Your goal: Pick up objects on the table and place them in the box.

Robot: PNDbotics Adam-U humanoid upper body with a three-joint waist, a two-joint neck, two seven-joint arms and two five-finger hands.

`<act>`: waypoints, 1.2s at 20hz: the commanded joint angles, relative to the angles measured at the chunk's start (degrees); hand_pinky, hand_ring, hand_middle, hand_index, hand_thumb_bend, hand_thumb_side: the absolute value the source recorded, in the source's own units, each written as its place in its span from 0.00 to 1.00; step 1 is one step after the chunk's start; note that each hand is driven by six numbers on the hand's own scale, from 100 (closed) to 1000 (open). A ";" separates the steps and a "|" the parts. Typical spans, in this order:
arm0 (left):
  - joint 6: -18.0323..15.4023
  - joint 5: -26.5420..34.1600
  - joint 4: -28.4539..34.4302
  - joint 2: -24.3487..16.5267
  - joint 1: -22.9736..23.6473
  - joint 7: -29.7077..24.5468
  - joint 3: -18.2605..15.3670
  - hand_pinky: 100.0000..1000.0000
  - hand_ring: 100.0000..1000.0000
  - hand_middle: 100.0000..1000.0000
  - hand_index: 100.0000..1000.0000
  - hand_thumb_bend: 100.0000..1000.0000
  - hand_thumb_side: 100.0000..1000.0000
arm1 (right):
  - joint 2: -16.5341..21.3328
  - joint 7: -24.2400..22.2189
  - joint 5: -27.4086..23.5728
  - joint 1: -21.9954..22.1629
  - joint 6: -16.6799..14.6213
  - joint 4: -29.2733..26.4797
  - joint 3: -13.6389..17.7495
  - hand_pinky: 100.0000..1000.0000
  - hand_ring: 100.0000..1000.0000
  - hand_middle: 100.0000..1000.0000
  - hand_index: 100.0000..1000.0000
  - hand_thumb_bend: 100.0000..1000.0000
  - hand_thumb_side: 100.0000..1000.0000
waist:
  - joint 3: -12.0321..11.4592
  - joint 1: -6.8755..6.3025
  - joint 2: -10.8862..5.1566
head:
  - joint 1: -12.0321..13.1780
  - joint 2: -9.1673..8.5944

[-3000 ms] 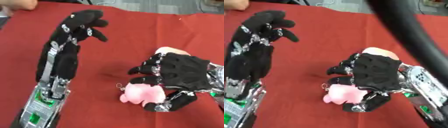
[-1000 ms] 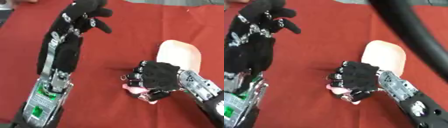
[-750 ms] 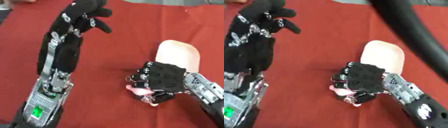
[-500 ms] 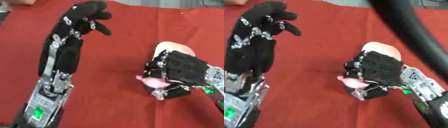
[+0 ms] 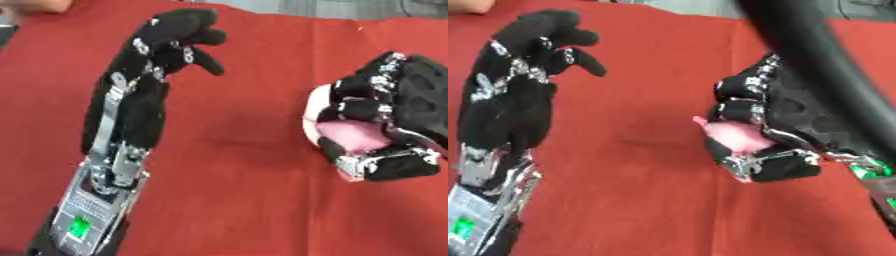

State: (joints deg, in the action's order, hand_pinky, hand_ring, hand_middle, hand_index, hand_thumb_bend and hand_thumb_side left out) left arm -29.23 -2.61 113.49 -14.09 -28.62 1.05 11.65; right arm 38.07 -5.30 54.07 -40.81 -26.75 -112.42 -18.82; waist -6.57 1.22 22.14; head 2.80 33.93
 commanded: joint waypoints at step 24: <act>0.14 0.18 1.10 -0.67 -0.87 -0.57 -0.01 0.50 0.75 0.76 0.85 0.00 0.81 | 1.96 16.73 13.41 -4.16 2.30 21.12 3.28 0.00 0.12 0.38 0.46 0.13 0.45 | -1.13 -0.43 -0.47 | -0.85 -2.18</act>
State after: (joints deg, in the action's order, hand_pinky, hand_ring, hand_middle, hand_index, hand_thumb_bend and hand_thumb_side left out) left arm -29.01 -2.83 113.49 -14.08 -28.78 0.67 11.71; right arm 38.52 10.81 67.13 -43.95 -24.44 -91.55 -16.31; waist -7.59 0.84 22.68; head 2.39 32.44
